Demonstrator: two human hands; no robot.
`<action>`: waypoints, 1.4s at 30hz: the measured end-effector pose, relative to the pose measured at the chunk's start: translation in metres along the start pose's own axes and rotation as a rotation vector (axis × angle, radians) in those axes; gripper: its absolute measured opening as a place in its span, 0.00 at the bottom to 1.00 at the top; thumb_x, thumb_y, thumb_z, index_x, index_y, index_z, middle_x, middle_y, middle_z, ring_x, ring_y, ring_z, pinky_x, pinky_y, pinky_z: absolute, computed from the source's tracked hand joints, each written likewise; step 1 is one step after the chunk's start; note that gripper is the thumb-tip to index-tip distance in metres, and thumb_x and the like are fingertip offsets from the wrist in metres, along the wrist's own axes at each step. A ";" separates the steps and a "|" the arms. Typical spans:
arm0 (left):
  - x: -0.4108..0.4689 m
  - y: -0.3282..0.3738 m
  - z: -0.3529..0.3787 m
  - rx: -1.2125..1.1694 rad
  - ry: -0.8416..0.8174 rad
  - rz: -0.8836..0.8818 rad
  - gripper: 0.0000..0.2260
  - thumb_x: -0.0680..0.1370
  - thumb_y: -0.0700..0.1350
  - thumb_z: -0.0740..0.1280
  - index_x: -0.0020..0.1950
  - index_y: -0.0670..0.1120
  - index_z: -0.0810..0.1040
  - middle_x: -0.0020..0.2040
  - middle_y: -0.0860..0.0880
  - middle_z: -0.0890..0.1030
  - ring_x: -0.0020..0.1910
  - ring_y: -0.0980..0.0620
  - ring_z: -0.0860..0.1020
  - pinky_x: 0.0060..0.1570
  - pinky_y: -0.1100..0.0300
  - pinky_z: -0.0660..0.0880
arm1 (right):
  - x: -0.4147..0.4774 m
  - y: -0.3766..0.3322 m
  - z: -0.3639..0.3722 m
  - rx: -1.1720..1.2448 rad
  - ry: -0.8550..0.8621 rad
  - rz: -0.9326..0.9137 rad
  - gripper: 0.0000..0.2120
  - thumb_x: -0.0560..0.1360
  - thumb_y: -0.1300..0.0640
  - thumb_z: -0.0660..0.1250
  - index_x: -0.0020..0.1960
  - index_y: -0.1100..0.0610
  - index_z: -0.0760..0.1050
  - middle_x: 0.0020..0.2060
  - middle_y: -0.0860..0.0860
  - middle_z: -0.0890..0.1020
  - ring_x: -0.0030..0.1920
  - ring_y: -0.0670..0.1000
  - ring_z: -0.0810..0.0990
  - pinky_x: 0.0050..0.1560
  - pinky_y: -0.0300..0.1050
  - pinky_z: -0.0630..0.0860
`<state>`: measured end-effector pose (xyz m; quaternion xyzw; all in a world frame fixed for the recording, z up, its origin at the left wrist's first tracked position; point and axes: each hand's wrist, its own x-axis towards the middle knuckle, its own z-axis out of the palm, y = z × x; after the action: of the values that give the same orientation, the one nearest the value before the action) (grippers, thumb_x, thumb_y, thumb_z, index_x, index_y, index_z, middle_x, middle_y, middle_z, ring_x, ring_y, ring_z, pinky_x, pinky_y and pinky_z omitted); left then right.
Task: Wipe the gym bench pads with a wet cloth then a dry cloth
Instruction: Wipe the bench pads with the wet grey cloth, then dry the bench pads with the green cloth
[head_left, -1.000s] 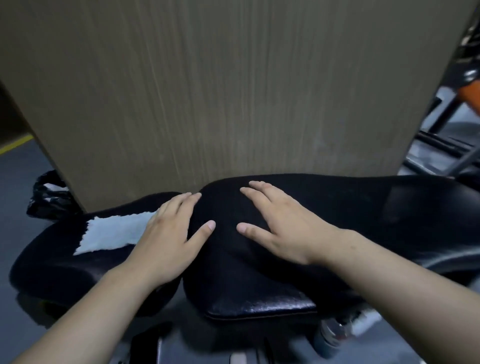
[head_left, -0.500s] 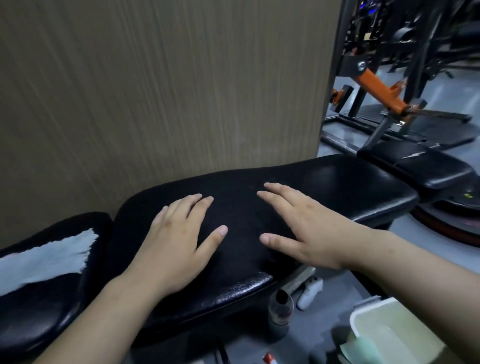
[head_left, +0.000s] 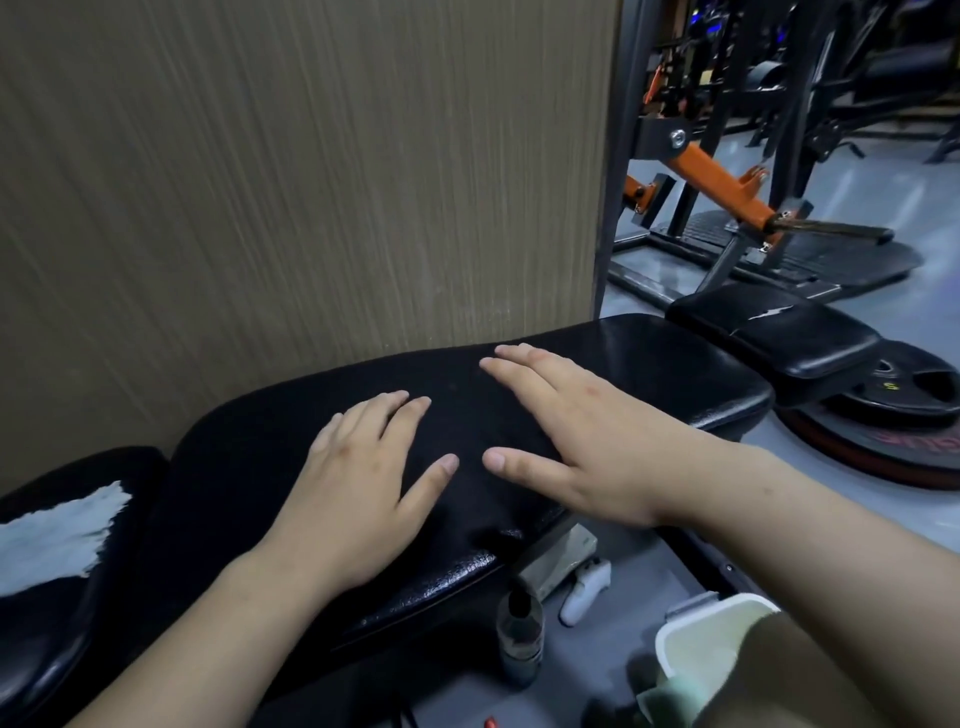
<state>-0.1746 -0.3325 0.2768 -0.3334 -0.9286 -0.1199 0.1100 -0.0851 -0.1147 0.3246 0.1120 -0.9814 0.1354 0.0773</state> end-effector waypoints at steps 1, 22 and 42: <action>0.001 0.003 0.002 0.004 -0.001 0.004 0.35 0.77 0.69 0.46 0.78 0.52 0.62 0.76 0.53 0.64 0.76 0.54 0.59 0.75 0.46 0.60 | 0.000 0.001 -0.001 -0.004 0.011 -0.009 0.39 0.77 0.32 0.52 0.80 0.49 0.47 0.79 0.47 0.51 0.78 0.44 0.46 0.78 0.48 0.50; 0.032 0.112 0.023 0.069 -0.095 0.199 0.32 0.79 0.65 0.51 0.76 0.47 0.64 0.73 0.48 0.69 0.73 0.49 0.65 0.71 0.51 0.65 | -0.110 0.114 0.017 -0.056 0.113 0.069 0.38 0.78 0.31 0.49 0.80 0.54 0.52 0.79 0.51 0.54 0.79 0.48 0.48 0.77 0.55 0.55; -0.041 0.196 0.243 -0.104 -0.489 0.141 0.15 0.76 0.56 0.57 0.56 0.50 0.74 0.53 0.51 0.76 0.52 0.48 0.78 0.50 0.50 0.77 | -0.239 0.206 0.186 0.093 -0.195 0.313 0.37 0.77 0.29 0.53 0.75 0.55 0.61 0.75 0.55 0.63 0.75 0.55 0.62 0.75 0.51 0.61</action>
<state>-0.0474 -0.1376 0.0641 -0.4217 -0.8946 -0.0752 -0.1271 0.0735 0.0734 0.0534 -0.0258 -0.9824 0.1794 -0.0453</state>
